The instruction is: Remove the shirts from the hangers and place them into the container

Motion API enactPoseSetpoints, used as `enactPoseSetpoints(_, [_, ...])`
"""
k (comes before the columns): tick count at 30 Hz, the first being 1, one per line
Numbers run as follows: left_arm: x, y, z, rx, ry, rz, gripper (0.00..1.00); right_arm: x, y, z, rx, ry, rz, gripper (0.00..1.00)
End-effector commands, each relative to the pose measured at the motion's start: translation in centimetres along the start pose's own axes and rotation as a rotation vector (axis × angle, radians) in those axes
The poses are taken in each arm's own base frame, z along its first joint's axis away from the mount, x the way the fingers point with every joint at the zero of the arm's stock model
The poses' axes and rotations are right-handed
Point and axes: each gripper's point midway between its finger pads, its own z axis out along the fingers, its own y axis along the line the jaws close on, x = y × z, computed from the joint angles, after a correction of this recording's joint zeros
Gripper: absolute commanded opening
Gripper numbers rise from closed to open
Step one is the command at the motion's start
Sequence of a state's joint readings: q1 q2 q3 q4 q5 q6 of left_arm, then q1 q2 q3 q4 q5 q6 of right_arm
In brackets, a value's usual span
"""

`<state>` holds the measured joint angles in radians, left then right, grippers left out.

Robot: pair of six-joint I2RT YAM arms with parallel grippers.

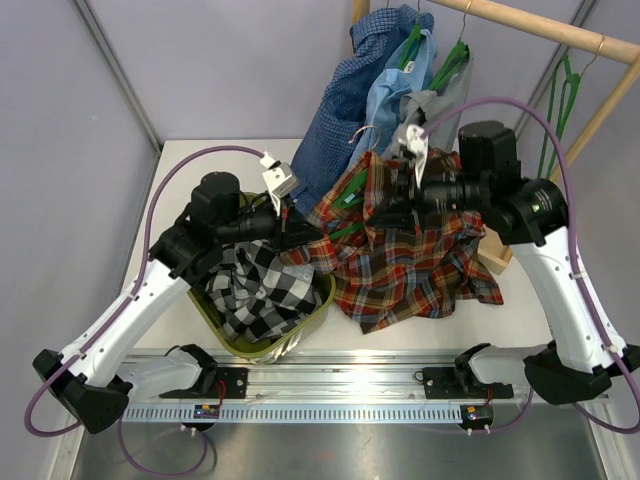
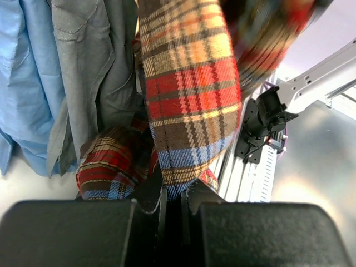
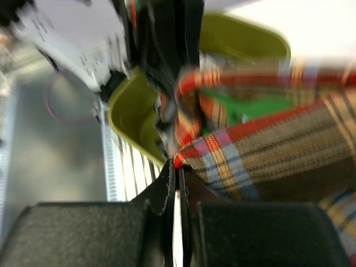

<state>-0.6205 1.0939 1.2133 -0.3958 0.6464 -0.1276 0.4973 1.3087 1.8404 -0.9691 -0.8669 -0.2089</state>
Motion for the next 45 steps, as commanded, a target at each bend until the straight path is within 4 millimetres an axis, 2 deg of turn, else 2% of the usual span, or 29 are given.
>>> enactPoseSetpoints(1, [-3.4,-1.1,-1.4,0.017,-0.139,0.147,0.0,5.6,1.1,-2.0,-0.003,0.156,-0.197,0.06])
enactPoseSetpoints(2, [-3.6,-1.1,-1.6,0.016,-0.157,0.159,0.0,6.3,0.8,-2.8,0.038,0.178,-0.253,0.07])
enactPoseSetpoints(3, [-3.6,-1.1,-1.6,0.015,-0.163,0.16,0.0,7.9,0.6,-2.8,0.041,0.219,-0.245,0.13])
enactPoseSetpoints(4, [-3.8,-1.3,-1.8,0.027,-0.172,0.168,0.0,8.5,0.5,-3.1,0.051,0.237,-0.262,0.17])
enactPoseSetpoints(6, [-4.0,-1.6,-2.0,0.041,-0.192,0.208,0.0,8.9,0.4,-4.1,0.096,0.248,-0.318,0.33])
enactPoseSetpoints(7, [-3.9,-1.9,-2.1,0.055,-0.195,0.225,0.0,8.5,0.6,-4.6,0.106,0.241,-0.347,0.63])
enactPoseSetpoints(8, [-3.8,-1.9,-2.2,0.056,-0.195,0.244,0.0,7.8,1.2,-5.3,0.107,0.22,-0.387,0.72])
enactPoseSetpoints(12, [-2.5,-1.9,-2.9,0.061,-0.15,0.406,0.0,3.6,1.6,-8.2,0.195,0.14,-0.532,0.77])
enactPoseSetpoints(14, [-1.7,-2.3,-3.6,0.07,-0.12,0.451,0.0,2.7,1.0,-8.6,0.225,0.14,-0.581,0.79])
enactPoseSetpoints(15, [-2.1,-2.5,-4.0,0.071,-0.121,0.507,0.0,2.2,1.1,-8.9,0.231,0.135,-0.611,0.79])
enactPoseSetpoints(16, [-1.3,-2.5,-4.3,0.071,-0.081,0.501,0.0,2.0,0.9,-8.8,0.232,0.135,-0.63,0.79])
enactPoseSetpoints(18, [-1.2,-2.6,-4.7,0.077,-0.052,0.55,0.0,1.6,1.0,-8.5,0.199,0.13,-0.683,0.8])
enactPoseSetpoints(19, [-1.8,-3.0,-5.0,0.083,-0.052,0.566,0.0,1.4,1.2,-8.3,0.175,0.124,-0.702,0.8])
enactPoseSetpoints(21, [-1.0,-3.0,-5.1,0.099,0.0,0.559,0.0,0.8,1.5,-7.6,0.123,0.095,-0.723,0.8])
enactPoseSetpoints(25, [-1.2,-3.8,-5.4,0.132,0.009,0.554,0.0,0.8,1.7,-6.4,0.038,0.079,-0.691,0.81])
enactPoseSetpoints(27, [-1.4,-4.1,-5.5,0.14,-0.006,0.551,0.0,1.7,1.7,-5.5,-0.029,0.092,-0.647,0.8])
enactPoseSetpoints(32, [-2.2,-5.3,-5.8,0.176,-0.047,0.552,0.0,2.6,0.5,-4.1,-0.066,0.108,-0.587,0.78])
enactPoseSetpoints(37, [-3.5,-4.6,-5.5,0.129,-0.086,0.57,0.0,4.0,2.5,-3.2,-0.202,0.111,-0.53,0.68])
enactPoseSetpoints(41, [-4.6,-3.5,-4.6,0.092,-0.097,0.559,0.0,4.8,2.5,-2.7,-0.205,0.127,-0.495,0.39])
enactPoseSetpoints(42, [-4.8,-3.3,-4.4,0.086,-0.097,0.557,0.0,4.8,2.3,-2.7,-0.198,0.127,-0.497,0.2])
enactPoseSetpoints(45, [-5.3,-2.4,-3.9,0.056,-0.093,0.553,0.0,4.8,2.1,-2.9,-0.167,0.132,-0.498,0.01])
